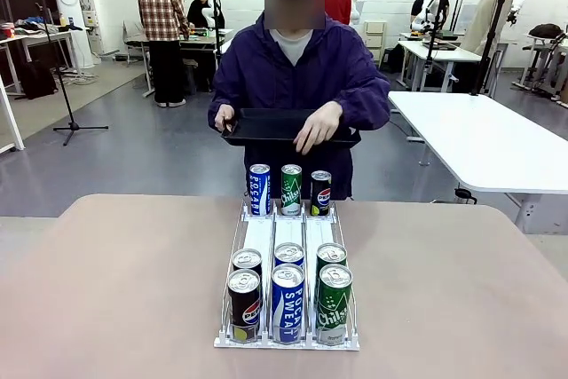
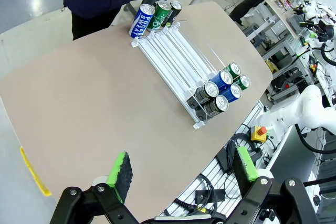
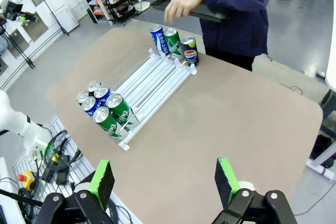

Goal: Retrieve and hand over the desired beverage to the person.
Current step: Pick up a can of the same type that the person held from the Automatic Can Dispenser.

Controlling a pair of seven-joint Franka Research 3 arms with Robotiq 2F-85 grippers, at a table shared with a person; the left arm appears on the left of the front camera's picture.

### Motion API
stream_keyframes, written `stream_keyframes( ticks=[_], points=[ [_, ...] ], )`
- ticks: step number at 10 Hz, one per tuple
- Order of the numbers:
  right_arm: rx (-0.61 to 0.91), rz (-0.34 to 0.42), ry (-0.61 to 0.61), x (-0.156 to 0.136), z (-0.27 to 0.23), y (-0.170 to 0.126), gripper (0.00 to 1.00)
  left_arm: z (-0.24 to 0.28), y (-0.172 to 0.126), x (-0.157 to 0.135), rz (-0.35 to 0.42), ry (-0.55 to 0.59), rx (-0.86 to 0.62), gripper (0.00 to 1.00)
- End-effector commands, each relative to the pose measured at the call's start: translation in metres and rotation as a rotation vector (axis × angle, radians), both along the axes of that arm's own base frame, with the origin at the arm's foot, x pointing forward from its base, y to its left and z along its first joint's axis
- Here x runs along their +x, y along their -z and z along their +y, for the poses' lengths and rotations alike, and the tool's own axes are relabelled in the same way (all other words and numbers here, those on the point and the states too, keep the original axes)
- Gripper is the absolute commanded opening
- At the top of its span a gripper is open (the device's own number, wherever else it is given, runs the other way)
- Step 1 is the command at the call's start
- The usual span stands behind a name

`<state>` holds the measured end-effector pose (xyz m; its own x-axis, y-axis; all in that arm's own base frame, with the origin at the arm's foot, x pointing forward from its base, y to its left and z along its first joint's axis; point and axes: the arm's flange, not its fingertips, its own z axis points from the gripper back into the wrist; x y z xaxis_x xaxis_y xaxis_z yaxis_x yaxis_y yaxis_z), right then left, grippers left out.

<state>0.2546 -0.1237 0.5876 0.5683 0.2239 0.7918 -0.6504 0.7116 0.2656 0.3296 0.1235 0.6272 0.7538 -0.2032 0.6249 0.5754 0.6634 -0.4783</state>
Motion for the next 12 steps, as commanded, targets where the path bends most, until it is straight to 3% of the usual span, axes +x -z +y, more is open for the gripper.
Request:
stream_keyframes(
  ticks=[1,12],
  points=[
    [0.022,-0.01,-0.019,0.0025,0.0018,0.0008,1.0,0.0022,-0.001,0.0004,-0.016,0.015,-0.015,1.0],
    [0.022,-0.01,-0.019,0.0025,0.0018,0.0008,1.0,0.0022,-0.001,0.0004,-0.016,0.015,-0.015,1.0]
  ],
)
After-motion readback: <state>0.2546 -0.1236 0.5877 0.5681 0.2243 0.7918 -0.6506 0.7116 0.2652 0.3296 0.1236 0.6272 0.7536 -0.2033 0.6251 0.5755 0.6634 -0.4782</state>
